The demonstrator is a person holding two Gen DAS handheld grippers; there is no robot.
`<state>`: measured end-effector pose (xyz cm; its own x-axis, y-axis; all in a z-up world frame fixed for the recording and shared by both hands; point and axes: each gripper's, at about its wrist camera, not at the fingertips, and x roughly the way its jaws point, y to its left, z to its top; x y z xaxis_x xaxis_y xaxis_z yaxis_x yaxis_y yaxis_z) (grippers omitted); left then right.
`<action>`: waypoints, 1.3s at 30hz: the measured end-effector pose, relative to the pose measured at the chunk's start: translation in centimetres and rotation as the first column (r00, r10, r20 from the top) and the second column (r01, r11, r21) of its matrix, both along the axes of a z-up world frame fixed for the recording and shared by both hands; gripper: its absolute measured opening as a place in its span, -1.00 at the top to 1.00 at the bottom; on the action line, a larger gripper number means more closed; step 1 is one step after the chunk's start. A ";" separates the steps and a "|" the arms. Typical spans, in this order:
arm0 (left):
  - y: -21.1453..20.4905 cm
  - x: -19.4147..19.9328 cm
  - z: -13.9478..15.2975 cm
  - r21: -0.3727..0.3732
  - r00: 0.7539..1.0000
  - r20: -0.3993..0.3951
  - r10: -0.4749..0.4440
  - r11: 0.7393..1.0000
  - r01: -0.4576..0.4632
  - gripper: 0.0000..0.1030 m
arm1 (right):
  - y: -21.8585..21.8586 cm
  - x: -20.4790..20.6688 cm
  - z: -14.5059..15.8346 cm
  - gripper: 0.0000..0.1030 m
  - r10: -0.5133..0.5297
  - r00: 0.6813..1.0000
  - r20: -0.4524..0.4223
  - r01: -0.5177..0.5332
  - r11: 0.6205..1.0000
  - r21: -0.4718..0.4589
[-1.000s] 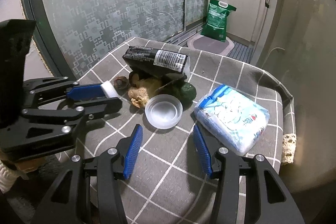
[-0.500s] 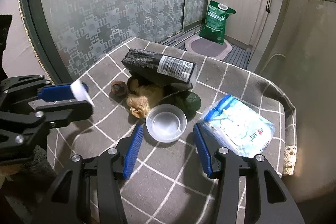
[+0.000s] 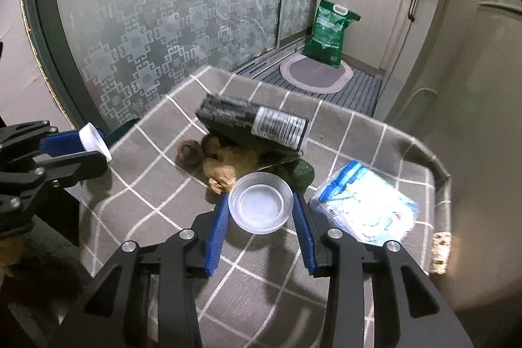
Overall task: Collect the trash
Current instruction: 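Grasp the white cup with the left tool while the right tool grasps the clear lid, then carry the cup and lid to the teal bin and release them inside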
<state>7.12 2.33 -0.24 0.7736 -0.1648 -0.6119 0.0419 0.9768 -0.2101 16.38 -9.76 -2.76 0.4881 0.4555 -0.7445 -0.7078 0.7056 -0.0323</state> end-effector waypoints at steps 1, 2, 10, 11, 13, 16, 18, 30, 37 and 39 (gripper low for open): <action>0.2 -0.2 0.0 -0.001 1.000 0.002 0.004 1.000 -0.004 0.37 | -0.1 -0.2 0.3 0.24 0.000 1.000 0.003 0.000 1.000 0.002; 0.7 -0.5 0.1 -0.002 1.000 0.006 0.013 1.000 -0.013 0.37 | -0.1 -0.5 0.6 0.24 0.000 1.000 0.008 0.000 1.000 0.005; 4.3 -1.9 0.2 -0.020 0.995 0.011 0.096 0.995 -0.096 0.37 | 1.9 -2.8 3.0 0.24 0.044 0.998 0.049 -0.046 0.998 0.042; 4.8 -2.1 0.1 -0.019 0.994 0.008 0.106 0.994 -0.106 0.37 | 2.2 -2.8 3.2 0.24 0.049 0.997 0.051 -0.052 0.998 0.046; 5.6 -2.3 -0.2 -0.017 0.993 0.000 0.119 0.993 -0.119 0.37 | 3.1 -3.2 3.5 0.24 0.067 0.996 0.055 -0.070 0.996 0.056; 6.9 -2.5 -1.1 -0.003 0.989 -0.024 0.143 0.990 -0.143 0.37 | 4.6 -3.4 3.7 0.24 0.096 0.994 0.054 -0.099 0.993 0.063; 7.9 -2.6 -1.8 0.004 0.986 -0.043 0.161 0.987 -0.161 0.37 | 5.7 -3.7 3.8 0.24 0.112 0.992 0.054 -0.116 0.991 0.066; 12.9 -3.3 -6.6 0.031 0.955 -0.160 0.250 0.968 -0.248 0.37 | 11.6 -5.2 3.4 0.23 0.209 0.977 0.032 -0.211 0.975 0.072; 14.4 -3.8 -8.8 0.031 0.943 -0.213 0.254 0.967 -0.253 0.37 | 14.4 -5.7 1.9 0.23 0.246 0.969 -0.012 -0.245 0.968 0.054; 14.7 -3.8 -9.5 0.033 0.941 -0.227 0.252 0.967 -0.251 0.37 | 15.1 -5.8 1.3 0.23 0.252 0.968 -0.023 -0.251 0.967 0.043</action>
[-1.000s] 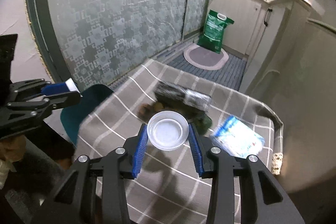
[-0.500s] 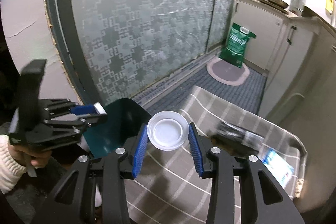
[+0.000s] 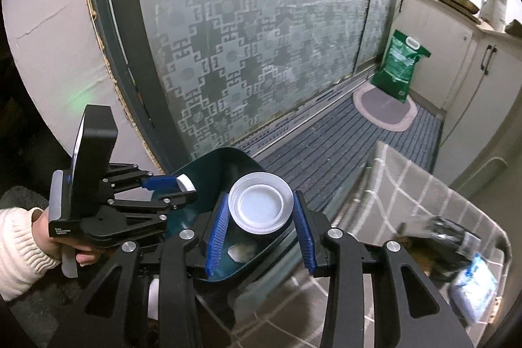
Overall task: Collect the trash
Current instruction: 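Carry the cup and lid to the teal bin and release them inside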
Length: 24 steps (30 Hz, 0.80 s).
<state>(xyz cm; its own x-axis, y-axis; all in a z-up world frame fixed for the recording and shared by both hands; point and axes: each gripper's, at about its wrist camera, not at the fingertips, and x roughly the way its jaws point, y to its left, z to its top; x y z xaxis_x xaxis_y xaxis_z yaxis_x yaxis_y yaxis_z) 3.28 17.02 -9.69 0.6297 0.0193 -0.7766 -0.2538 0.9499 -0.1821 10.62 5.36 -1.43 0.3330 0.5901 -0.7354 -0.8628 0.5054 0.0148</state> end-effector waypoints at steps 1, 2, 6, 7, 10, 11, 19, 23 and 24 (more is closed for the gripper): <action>0.1 0.1 -0.2 -0.003 1.000 -0.008 0.002 1.000 -0.002 0.37 | 0.3 0.0 -0.3 0.23 0.002 1.000 -0.006 -0.002 1.000 -0.006; 0.4 0.2 -0.5 -0.007 1.000 -0.016 0.004 1.000 -0.004 0.37 | 0.6 0.0 -0.6 0.23 0.006 1.000 -0.013 -0.006 1.000 -0.011; 0.7 0.1 -0.9 -0.007 1.000 -0.030 -0.003 1.000 0.003 0.37 | 1.7 0.2 -1.6 0.23 0.012 0.999 -0.030 -0.013 0.999 -0.035; 0.6 0.1 -0.9 -0.010 0.999 -0.033 -0.010 1.000 0.009 0.37 | 2.0 0.2 -1.8 0.23 0.014 0.999 -0.033 -0.016 0.999 -0.041; 0.4 0.3 -1.3 -0.022 0.999 -0.041 -0.032 0.999 0.031 0.37 | 2.7 0.2 -2.3 0.23 0.021 0.999 -0.044 -0.024 0.998 -0.052; 0.2 0.4 -1.4 -0.026 0.998 -0.043 -0.038 0.999 0.037 0.37 | 2.8 0.2 -2.3 0.23 0.023 0.999 -0.045 -0.025 0.998 -0.054; -1.1 1.2 -1.5 -0.042 0.996 -0.051 -0.078 0.996 0.076 0.21 | 3.1 0.7 -2.2 0.23 0.008 0.999 -0.053 -0.010 0.999 -0.049; -1.8 0.9 -1.2 -0.018 0.994 -0.049 -0.102 0.995 0.101 0.17 | 3.4 0.7 -2.2 0.23 0.005 0.999 -0.047 -0.007 0.998 -0.054; -1.7 0.6 -1.1 -0.012 0.994 -0.048 -0.098 0.995 0.097 0.24 | 3.5 0.7 -2.3 0.23 0.006 0.999 -0.047 -0.009 0.998 -0.059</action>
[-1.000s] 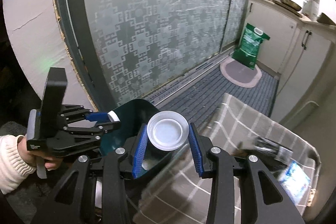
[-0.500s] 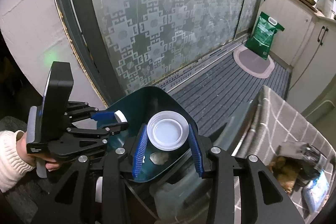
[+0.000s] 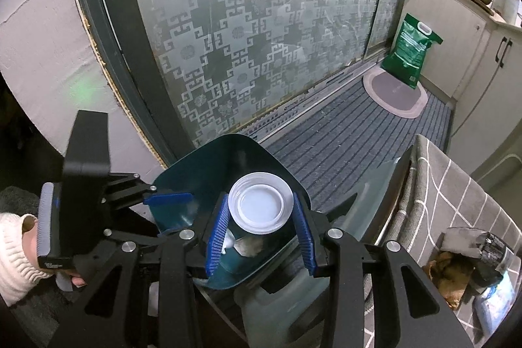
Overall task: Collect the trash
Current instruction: 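Carry the cup and lid to the teal bin and release them inside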
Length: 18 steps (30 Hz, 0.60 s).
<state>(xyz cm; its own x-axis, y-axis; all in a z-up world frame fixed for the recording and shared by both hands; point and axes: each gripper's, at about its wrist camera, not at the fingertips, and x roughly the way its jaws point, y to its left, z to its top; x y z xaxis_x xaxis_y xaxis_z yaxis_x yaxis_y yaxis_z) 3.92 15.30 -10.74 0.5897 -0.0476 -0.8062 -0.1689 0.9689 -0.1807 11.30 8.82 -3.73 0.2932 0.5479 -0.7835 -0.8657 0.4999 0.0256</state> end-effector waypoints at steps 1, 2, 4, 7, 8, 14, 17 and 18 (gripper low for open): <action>0.1 -0.2 0.2 0.003 1.000 0.002 0.004 1.000 -0.004 0.39 | 0.1 0.0 -0.1 0.23 0.002 1.000 0.002 -0.002 1.000 -0.006; 0.4 -0.4 0.5 0.004 1.000 0.009 0.009 1.000 -0.009 0.42 | 0.2 -0.1 -0.2 0.24 0.004 1.000 0.003 -0.004 1.000 -0.010; 1.0 -1.1 1.3 0.005 0.999 0.037 0.026 1.000 -0.026 0.43 | 0.6 -0.3 -0.4 0.24 0.006 1.000 0.002 -0.006 1.000 -0.016; 1.9 -2.1 2.5 0.008 0.996 0.070 0.047 0.999 -0.048 0.53 | 1.4 -0.8 -0.7 0.24 0.017 1.000 -0.003 -0.017 1.000 -0.023; 2.1 -2.5 2.9 0.011 0.995 0.078 0.057 0.998 -0.058 0.53 | 1.6 -1.0 -0.7 0.24 0.020 1.000 -0.004 -0.020 0.999 -0.027; 3.4 -4.0 5.2 0.013 0.988 0.123 0.095 0.995 -0.098 0.55 | 3.9 -1.7 -2.0 0.24 0.047 0.999 -0.026 -0.049 0.997 -0.054; 3.9 -4.9 6.2 0.014 0.981 0.158 0.110 0.993 -0.113 0.56 | 4.9 -1.9 -3.0 0.24 0.057 0.997 -0.050 -0.061 0.996 -0.068; 4.0 -5.2 6.5 0.014 0.980 0.165 0.114 0.993 -0.118 0.56 | 5.3 -1.9 -3.5 0.24 0.061 0.997 -0.056 -0.065 0.995 -0.080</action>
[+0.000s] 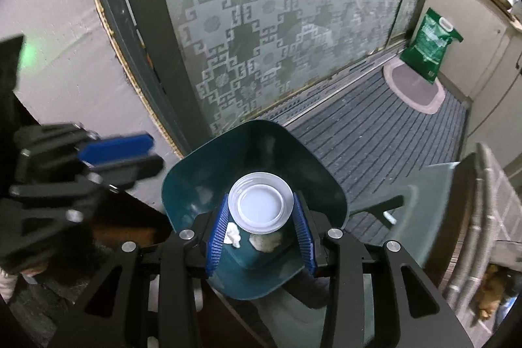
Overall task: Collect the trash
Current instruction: 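Carry the cup and lid to the teal bin and release them inside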
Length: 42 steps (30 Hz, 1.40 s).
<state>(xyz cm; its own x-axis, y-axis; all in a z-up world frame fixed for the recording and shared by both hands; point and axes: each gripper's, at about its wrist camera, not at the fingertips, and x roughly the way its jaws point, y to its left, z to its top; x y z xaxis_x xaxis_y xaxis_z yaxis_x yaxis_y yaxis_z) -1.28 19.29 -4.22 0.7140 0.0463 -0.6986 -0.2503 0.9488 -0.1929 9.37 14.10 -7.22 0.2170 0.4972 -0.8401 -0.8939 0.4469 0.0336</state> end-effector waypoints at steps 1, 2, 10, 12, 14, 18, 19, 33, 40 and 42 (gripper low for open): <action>0.2 -0.3 0.3 -0.002 1.000 0.008 0.005 1.000 -0.005 0.58 | 0.3 -0.1 -0.4 0.24 0.002 1.000 -0.005 -0.002 1.000 -0.009; 0.4 -0.4 0.4 -0.003 1.000 0.011 0.008 1.000 -0.008 0.59 | 0.7 -0.2 -0.9 0.24 0.005 1.000 -0.013 -0.005 1.000 -0.018; 1.3 -1.3 0.8 -0.014 0.999 0.020 0.027 1.000 -0.026 0.59 | 2.0 0.0 -3.6 0.23 -0.005 0.999 -0.039 0.001 0.995 -0.102; 1.4 -1.4 0.8 -0.018 0.999 0.025 0.026 1.000 -0.026 0.59 | 2.1 0.2 -4.1 0.23 -0.010 0.999 -0.048 0.005 0.994 -0.113; 1.6 -1.6 0.9 -0.019 0.999 0.028 0.029 0.999 -0.029 0.59 | 2.3 0.3 -4.6 0.23 -0.011 0.998 -0.067 0.003 0.993 -0.117; 1.8 -1.9 1.0 -0.017 0.999 0.031 0.032 0.999 -0.032 0.59 | 2.5 0.2 -5.5 0.23 -0.015 0.998 -0.067 0.005 0.988 -0.152; 1.9 -2.0 1.0 -0.020 0.999 0.031 0.036 0.999 -0.036 0.59 | 2.5 0.2 -5.7 0.19 -0.019 0.997 -0.076 0.007 0.987 -0.162; 0.6 -2.6 3.1 -0.007 0.996 0.086 0.014 1.000 -0.014 0.60 | 2.1 -0.7 -4.3 0.11 0.000 0.998 -0.071 -0.008 0.994 -0.113; -0.3 -3.0 4.9 -0.004 0.992 0.126 0.006 1.000 -0.006 0.60 | 0.7 -1.4 -1.1 0.11 0.013 0.999 -0.047 -0.014 1.000 -0.016; -0.6 -2.9 5.2 -0.003 0.991 0.133 0.003 1.000 -0.003 0.60 | 0.0 -1.4 0.0 0.11 0.010 0.999 -0.035 -0.009 1.000 0.012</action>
<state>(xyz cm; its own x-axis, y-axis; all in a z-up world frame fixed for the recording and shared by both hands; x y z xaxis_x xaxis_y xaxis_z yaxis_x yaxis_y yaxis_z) -4.16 18.73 1.00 0.8003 0.0463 -0.5979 -0.2248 0.9475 -0.2275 8.00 14.08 -7.21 0.1826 0.5093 -0.8410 -0.8963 0.4379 0.0705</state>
